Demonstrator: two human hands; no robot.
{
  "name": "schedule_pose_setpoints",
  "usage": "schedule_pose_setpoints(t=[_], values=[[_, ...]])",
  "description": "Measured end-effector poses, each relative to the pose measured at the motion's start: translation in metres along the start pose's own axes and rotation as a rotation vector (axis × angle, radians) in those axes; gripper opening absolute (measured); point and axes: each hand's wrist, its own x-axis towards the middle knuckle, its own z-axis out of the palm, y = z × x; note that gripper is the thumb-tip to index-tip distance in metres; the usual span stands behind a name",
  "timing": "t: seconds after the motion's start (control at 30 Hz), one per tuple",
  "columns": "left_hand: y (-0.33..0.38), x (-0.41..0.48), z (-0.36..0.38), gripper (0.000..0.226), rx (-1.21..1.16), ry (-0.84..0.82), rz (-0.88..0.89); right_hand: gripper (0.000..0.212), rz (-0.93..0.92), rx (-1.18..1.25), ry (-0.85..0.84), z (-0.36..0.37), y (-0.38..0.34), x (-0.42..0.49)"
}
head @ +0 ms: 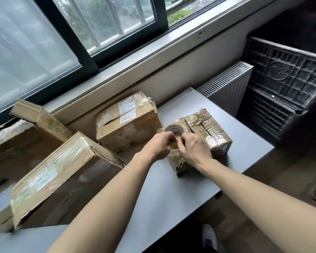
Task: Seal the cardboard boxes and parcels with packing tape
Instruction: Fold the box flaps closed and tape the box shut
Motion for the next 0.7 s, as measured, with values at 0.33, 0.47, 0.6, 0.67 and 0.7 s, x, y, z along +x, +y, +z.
schedule_pose_setpoints(t=[0.33,0.47,0.6,0.67,0.7], values=[[-0.026,-0.054,-0.05,0.011,-0.099,0.299,-0.121,0.023,-0.15,0.201,-0.012,0.018,-0.081,-0.013],[-0.031,-0.064,-0.061,0.014,-0.043,0.376,-0.212,0.022,-0.187,0.226,-0.045,0.021,-0.093,-0.013],[-0.028,-0.071,-0.078,0.024,0.035,0.554,-0.262,0.023,-0.231,0.251,-0.1,0.015,-0.102,-0.002],[-0.027,-0.078,-0.089,0.022,0.03,0.678,-0.263,0.024,-0.263,0.261,-0.157,0.013,-0.111,0.003],[-0.027,-0.082,-0.096,0.02,0.017,0.731,-0.259,0.023,-0.285,0.272,-0.178,0.012,-0.119,0.005]])
